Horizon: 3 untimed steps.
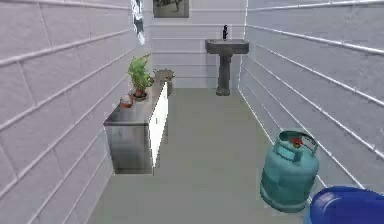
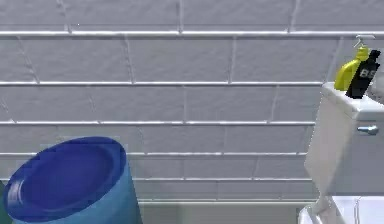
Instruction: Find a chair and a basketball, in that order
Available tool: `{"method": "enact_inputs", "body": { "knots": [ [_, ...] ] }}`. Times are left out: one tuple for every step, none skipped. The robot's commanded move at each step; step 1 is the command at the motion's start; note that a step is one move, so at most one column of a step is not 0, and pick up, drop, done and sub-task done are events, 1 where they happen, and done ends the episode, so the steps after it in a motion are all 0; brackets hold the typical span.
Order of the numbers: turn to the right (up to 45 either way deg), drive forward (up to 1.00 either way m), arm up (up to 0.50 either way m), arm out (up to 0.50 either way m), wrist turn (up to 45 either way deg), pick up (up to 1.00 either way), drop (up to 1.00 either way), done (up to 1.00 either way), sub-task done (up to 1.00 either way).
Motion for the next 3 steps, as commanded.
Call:
{"method": "enact_inputs", "body": {
  "knots": [
    [-45.0, 0.0, 0.0, 0.0, 0.0, 0.0, 0.0, 0.0, 0.0],
    [-42.0, 0.0, 0.0, 0.0, 0.0, 0.0, 0.0, 0.0, 0.0],
    [-3.0, 0.0, 0.0, 0.0, 0.0, 0.0, 0.0, 0.0, 0.0]
  ]
}}
